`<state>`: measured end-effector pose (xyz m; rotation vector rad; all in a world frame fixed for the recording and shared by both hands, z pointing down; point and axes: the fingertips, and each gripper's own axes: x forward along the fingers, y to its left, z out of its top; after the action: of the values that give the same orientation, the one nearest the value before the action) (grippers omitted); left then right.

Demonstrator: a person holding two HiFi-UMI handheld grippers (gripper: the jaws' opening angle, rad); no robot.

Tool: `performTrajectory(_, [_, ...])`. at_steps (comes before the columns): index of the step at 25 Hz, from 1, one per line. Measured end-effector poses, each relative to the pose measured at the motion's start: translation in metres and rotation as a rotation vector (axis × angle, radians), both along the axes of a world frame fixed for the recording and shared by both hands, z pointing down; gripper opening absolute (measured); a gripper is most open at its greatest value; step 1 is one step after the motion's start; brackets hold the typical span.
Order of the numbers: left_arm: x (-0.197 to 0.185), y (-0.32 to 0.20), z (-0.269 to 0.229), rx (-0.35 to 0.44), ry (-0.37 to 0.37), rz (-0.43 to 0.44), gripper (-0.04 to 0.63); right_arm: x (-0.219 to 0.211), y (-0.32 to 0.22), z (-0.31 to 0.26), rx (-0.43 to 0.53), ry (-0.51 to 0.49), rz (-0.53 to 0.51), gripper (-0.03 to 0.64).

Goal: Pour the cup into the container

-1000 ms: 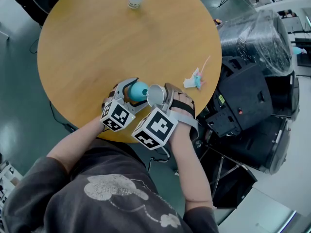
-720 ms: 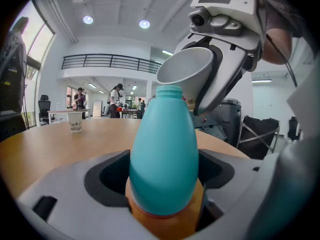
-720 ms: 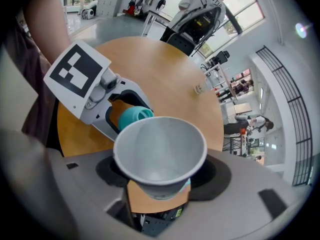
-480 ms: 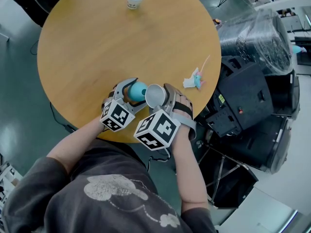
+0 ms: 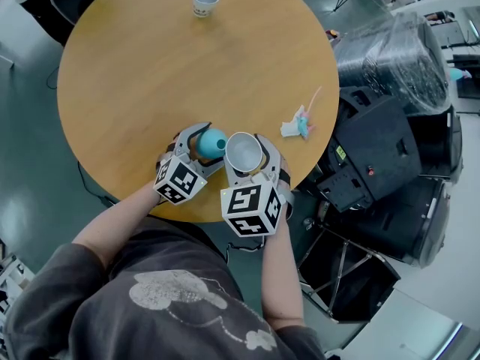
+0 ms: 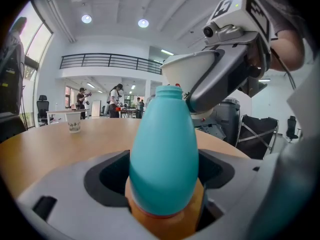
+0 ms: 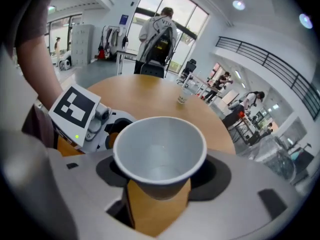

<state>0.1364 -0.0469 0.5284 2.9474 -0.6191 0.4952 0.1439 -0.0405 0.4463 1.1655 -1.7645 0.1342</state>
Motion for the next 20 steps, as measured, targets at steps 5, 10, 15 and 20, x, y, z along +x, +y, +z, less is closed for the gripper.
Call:
performTrajectory(5, [0.001,0.000,0.002,0.000,-0.006,0.001,0.405,0.008,0.004,-0.006,0.110,-0.169,0.097,0.288])
performTrajectory(10, [0.000,0.001,-0.002,0.025,-0.011,0.004,0.405,0.015,0.010,-0.007,0.152,-0.238,0.148,0.288])
performTrajectory(15, [-0.002,0.000,0.000,0.018,-0.015,0.006,0.405,0.022,0.016,-0.003,0.148,-0.255,0.177,0.288])
performTrajectory(20, [-0.007,0.004,0.005,-0.030,-0.020,-0.007,0.450,0.027,0.024,-0.001,0.149,-0.264,0.193,0.288])
